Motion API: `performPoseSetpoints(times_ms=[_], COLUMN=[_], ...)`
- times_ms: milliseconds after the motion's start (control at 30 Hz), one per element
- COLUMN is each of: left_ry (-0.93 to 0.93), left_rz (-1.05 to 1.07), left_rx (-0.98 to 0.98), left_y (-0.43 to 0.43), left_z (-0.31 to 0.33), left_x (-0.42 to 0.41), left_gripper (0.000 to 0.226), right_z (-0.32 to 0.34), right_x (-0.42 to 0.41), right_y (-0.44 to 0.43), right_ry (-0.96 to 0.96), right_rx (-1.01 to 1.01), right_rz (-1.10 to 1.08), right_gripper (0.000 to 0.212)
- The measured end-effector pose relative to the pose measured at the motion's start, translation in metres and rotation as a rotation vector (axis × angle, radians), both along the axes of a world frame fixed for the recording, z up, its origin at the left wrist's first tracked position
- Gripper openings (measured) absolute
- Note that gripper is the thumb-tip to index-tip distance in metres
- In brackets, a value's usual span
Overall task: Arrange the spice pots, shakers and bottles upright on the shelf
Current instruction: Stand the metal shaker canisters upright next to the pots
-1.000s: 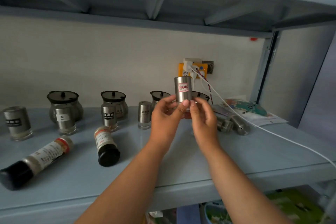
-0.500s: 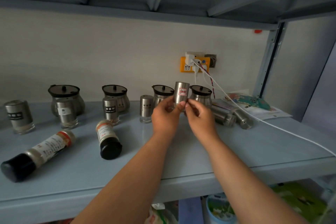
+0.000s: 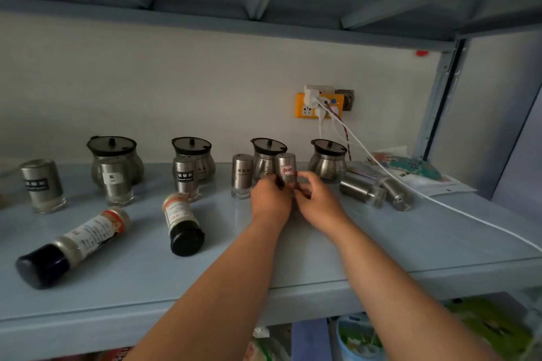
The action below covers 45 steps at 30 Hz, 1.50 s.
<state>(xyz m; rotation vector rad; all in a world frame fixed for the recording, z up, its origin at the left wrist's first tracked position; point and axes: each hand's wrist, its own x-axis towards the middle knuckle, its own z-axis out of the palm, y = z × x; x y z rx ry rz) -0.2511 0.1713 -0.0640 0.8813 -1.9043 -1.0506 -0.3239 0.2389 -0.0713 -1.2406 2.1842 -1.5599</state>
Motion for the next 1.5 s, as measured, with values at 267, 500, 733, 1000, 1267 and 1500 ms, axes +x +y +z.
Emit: performPoseSetpoints(times_ms=[267, 500, 733, 1000, 1267, 1500], left_ry=[-0.055, -0.063, -0.097, -0.086, -0.059, 0.141], left_rz=[0.003, -0.026, -0.05, -0.067, -0.068, 0.122], left_rx=[-0.016, 0.0, -0.008, -0.02, -0.011, -0.085], left_y=[0.004, 0.007, 0.005, 0.005, 0.007, 0.013], left_z=[0.0, 0.001, 0.001, 0.0, 0.0, 0.005], left_x=[0.005, 0.009, 0.006, 0.006, 0.007, 0.013], left_gripper=[0.019, 0.021, 0.021, 0.018, 0.017, 0.021], right_z=[0.006, 0.006, 0.005, 0.005, 0.007, 0.004], right_x=[0.007, 0.008, 0.005, 0.005, 0.008, 0.002], right_y=[0.005, 0.006, 0.004, 0.005, 0.008, 0.008], right_ry=[0.054, 0.11, 0.145, 0.106, 0.093, 0.168], right_rx=[0.031, 0.068, 0.105, 0.046, 0.02, -0.183], right_rz=[-0.091, -0.06, -0.052, -0.114, -0.139, -0.294], right_gripper=[0.036, 0.033, 0.031, 0.029, 0.028, 0.012])
